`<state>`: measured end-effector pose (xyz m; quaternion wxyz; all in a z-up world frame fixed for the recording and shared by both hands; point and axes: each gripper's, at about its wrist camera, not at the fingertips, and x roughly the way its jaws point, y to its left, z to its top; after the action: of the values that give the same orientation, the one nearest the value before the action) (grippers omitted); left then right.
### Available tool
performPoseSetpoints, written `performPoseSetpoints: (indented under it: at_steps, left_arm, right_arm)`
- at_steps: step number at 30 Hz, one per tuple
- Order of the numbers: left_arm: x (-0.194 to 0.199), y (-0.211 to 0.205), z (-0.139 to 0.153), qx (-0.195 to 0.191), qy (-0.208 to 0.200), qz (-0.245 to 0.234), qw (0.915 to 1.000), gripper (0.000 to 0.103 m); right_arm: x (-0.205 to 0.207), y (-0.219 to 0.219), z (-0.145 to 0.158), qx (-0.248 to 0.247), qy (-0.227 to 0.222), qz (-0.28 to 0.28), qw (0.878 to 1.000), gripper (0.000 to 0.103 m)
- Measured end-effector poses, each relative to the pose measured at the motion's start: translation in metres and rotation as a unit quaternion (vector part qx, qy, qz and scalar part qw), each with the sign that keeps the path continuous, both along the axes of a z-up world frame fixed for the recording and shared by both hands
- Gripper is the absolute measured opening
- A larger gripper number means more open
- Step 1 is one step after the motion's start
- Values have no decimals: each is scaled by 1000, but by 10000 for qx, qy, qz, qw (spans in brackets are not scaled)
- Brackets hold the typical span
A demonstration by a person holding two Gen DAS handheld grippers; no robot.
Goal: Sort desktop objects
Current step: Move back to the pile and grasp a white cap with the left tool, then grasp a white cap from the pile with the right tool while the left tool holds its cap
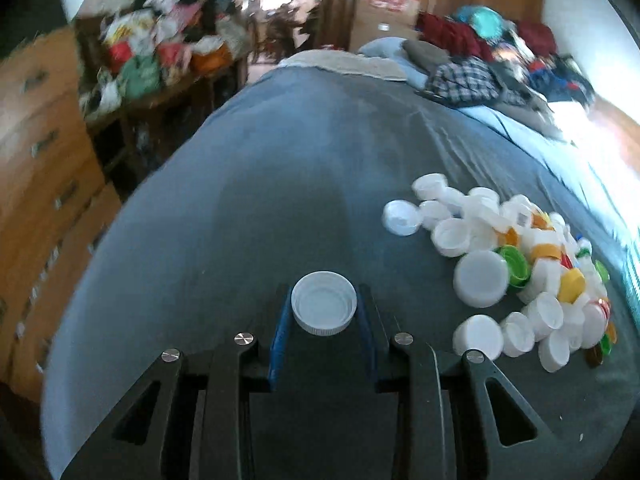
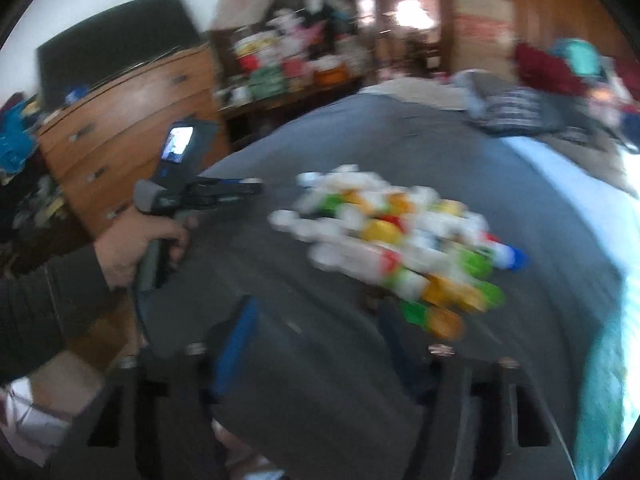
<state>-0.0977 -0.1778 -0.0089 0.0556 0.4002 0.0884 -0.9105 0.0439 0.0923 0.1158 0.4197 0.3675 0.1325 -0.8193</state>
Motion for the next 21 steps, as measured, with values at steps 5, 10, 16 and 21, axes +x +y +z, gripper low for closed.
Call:
performPoseSetpoints:
  at_steps: [5,10,16,21]
  left_arm:
    - [3,-3,-2,161,87,2,9998,27]
    - [5,-9,-5,308,83,33,9995,27]
    - [2,-12,-8,496,48,39,9987,27]
    - [2,-13,-9,540,58,34,9985,27]
  right_arm:
    - [-36,-77,-24,91,-83,488,9987,60]
    - [-68,-131,-57,389,-201,698,9966,60]
    - [-97,-159,-82,700,-180,713,9948,58]
    - [-100,-162,-93,900,-240,848,9920,41]
